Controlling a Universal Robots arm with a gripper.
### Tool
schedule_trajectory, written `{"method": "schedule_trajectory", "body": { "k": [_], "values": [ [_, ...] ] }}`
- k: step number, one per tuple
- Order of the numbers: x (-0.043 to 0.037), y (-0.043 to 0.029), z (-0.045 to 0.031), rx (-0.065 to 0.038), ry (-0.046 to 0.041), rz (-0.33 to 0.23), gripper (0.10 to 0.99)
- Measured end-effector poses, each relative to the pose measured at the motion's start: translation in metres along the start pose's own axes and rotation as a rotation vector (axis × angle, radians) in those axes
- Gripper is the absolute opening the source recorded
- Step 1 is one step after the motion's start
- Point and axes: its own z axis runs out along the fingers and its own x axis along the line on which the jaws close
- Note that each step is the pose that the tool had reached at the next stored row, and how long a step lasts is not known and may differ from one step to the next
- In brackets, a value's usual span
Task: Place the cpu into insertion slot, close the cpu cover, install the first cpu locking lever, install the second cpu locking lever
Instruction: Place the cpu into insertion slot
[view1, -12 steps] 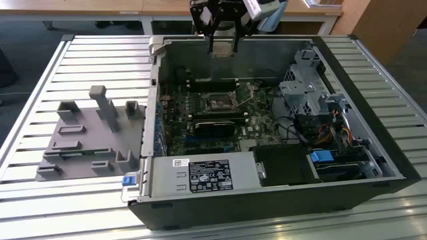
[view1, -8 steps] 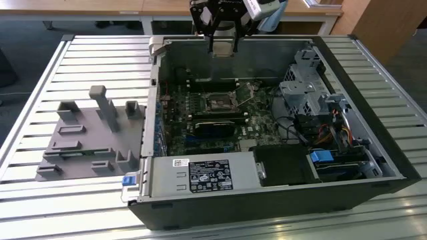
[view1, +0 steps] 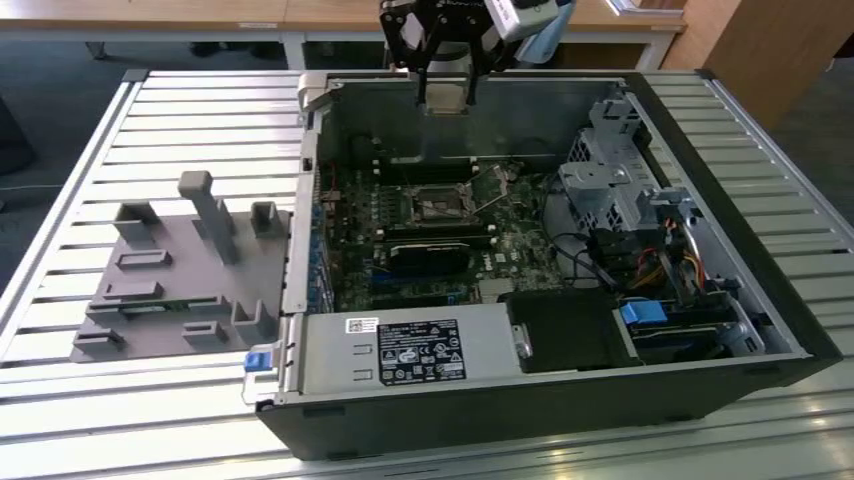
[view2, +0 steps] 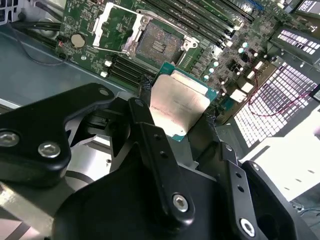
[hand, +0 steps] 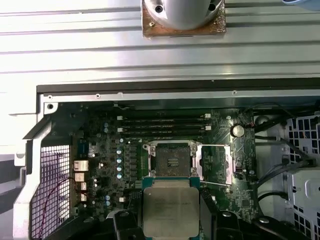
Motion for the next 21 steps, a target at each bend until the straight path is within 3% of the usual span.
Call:
{"method": "schedule_trajectory", "body": {
  "k": [21],
  "values": [
    [0.0000,-0.0001,0.0011,-0.002,-0.0085,0.095,0.541]
  ]
}}
